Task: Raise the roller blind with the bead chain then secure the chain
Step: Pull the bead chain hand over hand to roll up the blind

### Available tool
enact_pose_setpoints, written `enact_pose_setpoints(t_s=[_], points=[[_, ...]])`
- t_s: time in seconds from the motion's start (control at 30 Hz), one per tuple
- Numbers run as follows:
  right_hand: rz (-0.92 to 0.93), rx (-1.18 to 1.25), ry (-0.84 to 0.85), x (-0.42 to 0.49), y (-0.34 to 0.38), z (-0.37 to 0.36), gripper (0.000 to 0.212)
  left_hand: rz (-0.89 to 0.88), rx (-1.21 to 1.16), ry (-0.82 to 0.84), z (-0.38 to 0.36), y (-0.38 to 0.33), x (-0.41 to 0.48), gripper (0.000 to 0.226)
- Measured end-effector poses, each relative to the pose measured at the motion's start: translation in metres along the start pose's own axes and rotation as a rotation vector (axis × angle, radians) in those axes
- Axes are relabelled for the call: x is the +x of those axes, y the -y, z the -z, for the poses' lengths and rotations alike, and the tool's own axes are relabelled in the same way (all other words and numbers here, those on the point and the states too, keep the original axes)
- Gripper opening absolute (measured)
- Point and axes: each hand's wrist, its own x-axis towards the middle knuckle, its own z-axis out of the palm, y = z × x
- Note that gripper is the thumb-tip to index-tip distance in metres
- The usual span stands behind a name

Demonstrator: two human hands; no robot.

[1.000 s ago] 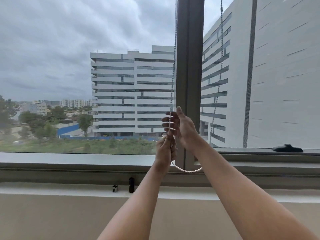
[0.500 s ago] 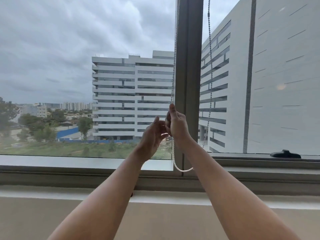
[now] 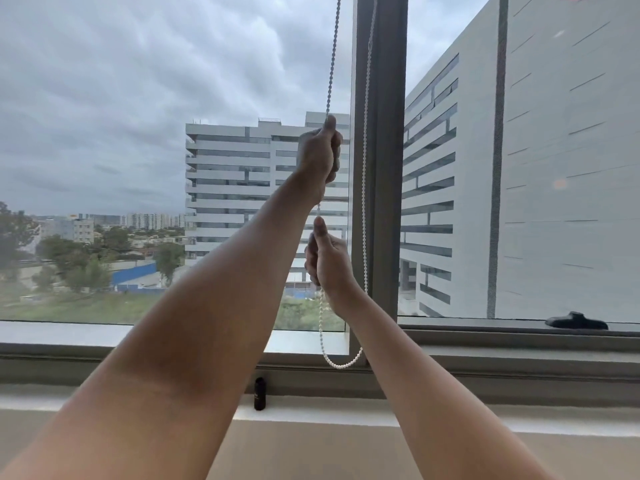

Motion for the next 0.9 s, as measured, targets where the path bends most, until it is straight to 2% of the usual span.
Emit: enact_pose_setpoints(t_s=[0.23, 0.43, 0.73, 0.9], points=[[-0.008, -0.015, 0.029, 0.004, -0.002, 0.001, 0.052, -0.195, -0.079, -0.018, 0.009, 0.010, -0.001, 0.052], [-0.033, -0.014, 0.081, 0.004, -0.005, 0.011, 0.051, -0.233, -0.091, -0.013, 0.007, 0.016, -0.007, 0.049], [-0.334, -0.080, 0.186, -0.029, -0.063, 0.043, 0.050, -0.101, -0.170, -0.003, 0.030, 0.093, -0.055, 0.047], [-0.418, -0.123, 0.116, -0.037, -0.075, 0.062, 0.050, -0.030, -0.177, -0.019, 0.025, 0.126, -0.088, 0.047]])
